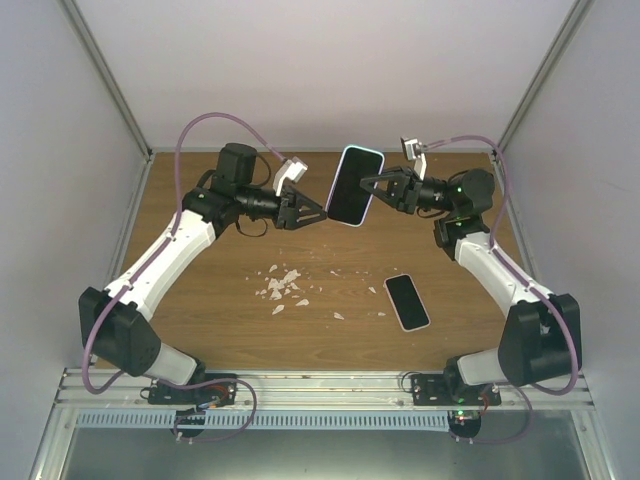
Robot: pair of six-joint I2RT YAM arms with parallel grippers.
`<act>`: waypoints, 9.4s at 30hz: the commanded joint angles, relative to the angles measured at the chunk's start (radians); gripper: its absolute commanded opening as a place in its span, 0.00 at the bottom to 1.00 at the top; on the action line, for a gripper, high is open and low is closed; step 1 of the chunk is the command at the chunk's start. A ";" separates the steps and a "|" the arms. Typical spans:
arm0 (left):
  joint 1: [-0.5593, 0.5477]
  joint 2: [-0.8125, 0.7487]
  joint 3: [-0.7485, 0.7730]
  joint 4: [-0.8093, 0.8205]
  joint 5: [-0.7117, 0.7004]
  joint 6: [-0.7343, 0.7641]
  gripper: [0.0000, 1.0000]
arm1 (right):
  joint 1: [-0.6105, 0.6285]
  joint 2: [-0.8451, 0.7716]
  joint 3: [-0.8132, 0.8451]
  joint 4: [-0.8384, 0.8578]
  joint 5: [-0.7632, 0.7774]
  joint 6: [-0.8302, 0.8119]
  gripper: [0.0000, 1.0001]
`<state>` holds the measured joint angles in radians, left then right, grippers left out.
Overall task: Take the phone out of the phone case
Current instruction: Remove the phone case from the phone, then place the phone case at the center of the board.
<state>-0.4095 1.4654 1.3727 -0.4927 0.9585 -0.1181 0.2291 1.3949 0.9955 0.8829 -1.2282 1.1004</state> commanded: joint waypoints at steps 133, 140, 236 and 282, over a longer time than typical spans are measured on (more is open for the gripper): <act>0.172 0.034 -0.347 0.606 -0.114 -0.970 0.00 | 0.505 0.057 0.275 -1.057 1.109 -1.504 0.66; 0.172 0.045 -0.347 0.616 -0.104 -0.997 0.00 | 0.575 0.090 0.242 -0.986 1.247 -1.605 0.62; 0.121 0.004 -0.459 0.574 -0.211 -0.896 0.00 | 0.632 0.151 0.054 -0.548 1.622 -1.985 0.00; 0.142 0.404 -0.187 0.220 -0.237 -0.359 0.00 | 0.454 -0.014 0.124 -0.856 1.482 -1.748 0.00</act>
<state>-0.2741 1.8263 1.1423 -0.2241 0.7147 -0.5758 0.6899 1.4055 1.1259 -0.0074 0.2596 -0.6712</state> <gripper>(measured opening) 0.093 0.089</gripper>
